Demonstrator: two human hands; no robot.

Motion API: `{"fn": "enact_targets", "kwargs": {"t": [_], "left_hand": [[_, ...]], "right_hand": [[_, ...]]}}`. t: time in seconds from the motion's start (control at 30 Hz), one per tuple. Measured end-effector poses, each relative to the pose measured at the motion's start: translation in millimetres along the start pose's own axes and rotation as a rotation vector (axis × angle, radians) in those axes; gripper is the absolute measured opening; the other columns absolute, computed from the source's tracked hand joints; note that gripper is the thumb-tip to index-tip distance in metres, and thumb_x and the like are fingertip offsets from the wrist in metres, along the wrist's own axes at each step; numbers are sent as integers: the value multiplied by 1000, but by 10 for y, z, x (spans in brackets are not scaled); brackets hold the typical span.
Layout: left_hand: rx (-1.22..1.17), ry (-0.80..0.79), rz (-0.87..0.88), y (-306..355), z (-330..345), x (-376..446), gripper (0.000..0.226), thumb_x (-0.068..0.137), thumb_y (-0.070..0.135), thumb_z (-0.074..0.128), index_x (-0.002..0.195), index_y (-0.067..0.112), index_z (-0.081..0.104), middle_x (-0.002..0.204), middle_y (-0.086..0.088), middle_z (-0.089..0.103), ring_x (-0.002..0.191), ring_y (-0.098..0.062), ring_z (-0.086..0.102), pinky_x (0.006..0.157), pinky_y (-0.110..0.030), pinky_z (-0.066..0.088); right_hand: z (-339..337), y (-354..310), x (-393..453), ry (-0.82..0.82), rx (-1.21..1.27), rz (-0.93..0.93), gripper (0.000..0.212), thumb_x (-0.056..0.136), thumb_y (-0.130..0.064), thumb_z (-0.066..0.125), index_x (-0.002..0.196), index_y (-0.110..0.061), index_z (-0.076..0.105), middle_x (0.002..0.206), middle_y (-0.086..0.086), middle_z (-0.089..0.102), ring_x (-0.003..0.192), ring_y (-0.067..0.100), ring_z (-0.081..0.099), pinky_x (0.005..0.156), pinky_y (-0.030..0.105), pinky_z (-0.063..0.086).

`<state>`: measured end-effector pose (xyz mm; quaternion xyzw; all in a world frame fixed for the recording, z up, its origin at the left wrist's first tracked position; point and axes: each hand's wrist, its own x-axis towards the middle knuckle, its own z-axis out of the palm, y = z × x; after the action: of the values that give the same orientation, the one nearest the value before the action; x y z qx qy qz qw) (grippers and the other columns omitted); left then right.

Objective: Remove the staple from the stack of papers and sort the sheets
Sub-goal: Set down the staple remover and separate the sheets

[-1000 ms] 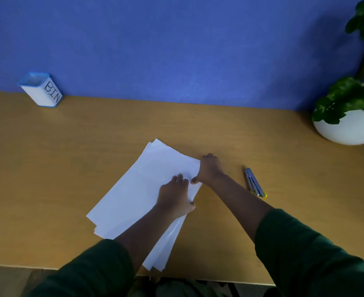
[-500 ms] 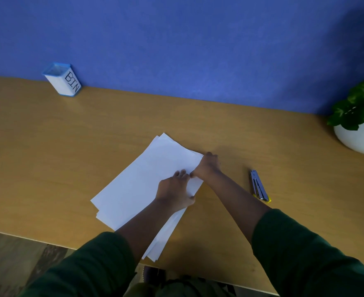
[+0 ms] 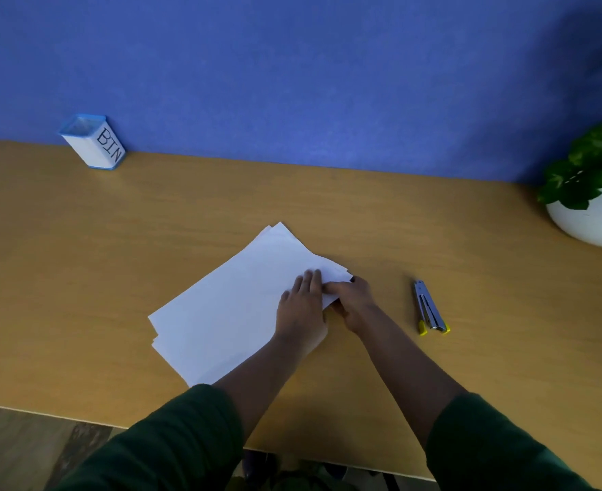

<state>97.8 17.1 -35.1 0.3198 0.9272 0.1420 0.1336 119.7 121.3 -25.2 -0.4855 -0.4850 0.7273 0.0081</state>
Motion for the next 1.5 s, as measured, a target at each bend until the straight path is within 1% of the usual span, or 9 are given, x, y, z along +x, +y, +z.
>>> {"fn": "enact_targets", "kwargs": {"t": [0.1,0.27,0.37,0.5,0.6,0.67,0.87,1.2,1.5], "left_hand": [[-45,-6,21,-16,-65,50,69,91,12,48,151,19,14,158,-1,22,142,-19,29,106,-32,38],[-212,-5,30,-102,-242,91,48,96,13,41,143,23,39,136,-4,56,120,-23,54,103,-31,42],[-354,-7,-12,-170,-426,125,42,92,6,46,133,13,52,128,-10,60,115,-27,55,87,-24,39],[-630,-204,-237,-260,-684,229,41,90,3,48,130,10,53,128,-11,56,103,-22,49,83,-29,35],[-716,-292,-325,-329,-825,272,40,90,7,54,129,15,54,127,-8,57,106,-23,47,85,-36,34],[-755,-317,-334,-351,-868,277,38,88,6,55,125,15,57,125,-7,58,108,-25,47,86,-36,34],[-757,-371,-305,-391,-917,251,38,87,6,56,123,19,59,114,-4,60,105,-25,50,85,-35,36],[-709,-418,-298,-397,-963,287,45,86,8,57,130,17,52,124,-3,56,113,-23,47,89,-32,36],[-731,-446,-192,-290,-1014,349,49,84,3,54,128,23,53,117,-3,59,107,-23,51,81,-28,40]], "right_hand": [[-43,20,-97,-55,44,-20,40,73,-2,71,111,-3,59,91,10,68,77,22,66,55,28,52],[-97,6,-182,-138,50,-129,16,86,-25,62,92,-11,65,88,8,69,79,20,64,79,35,51],[-152,-56,-166,-64,100,-145,37,93,-47,45,95,-16,64,87,5,70,80,18,63,80,33,50],[-180,-44,-177,103,-196,-380,13,91,-22,53,85,-22,64,90,3,67,84,16,61,88,38,53],[-116,-18,-224,137,-438,-535,13,87,-17,58,97,-18,68,86,-7,65,73,0,58,64,6,45],[-67,-12,-239,157,-508,-582,13,86,-17,61,97,-15,68,83,-10,63,69,-3,55,55,0,40],[12,-61,-282,214,-604,-653,10,86,-20,61,89,-13,67,79,-8,62,73,10,59,67,21,44],[1,-169,-256,154,-786,-732,10,86,-14,57,81,-11,65,67,-9,55,62,10,49,51,14,34],[26,-186,-227,135,-846,-758,10,85,-14,56,80,-11,64,72,-4,59,66,14,52,60,24,38]]}}
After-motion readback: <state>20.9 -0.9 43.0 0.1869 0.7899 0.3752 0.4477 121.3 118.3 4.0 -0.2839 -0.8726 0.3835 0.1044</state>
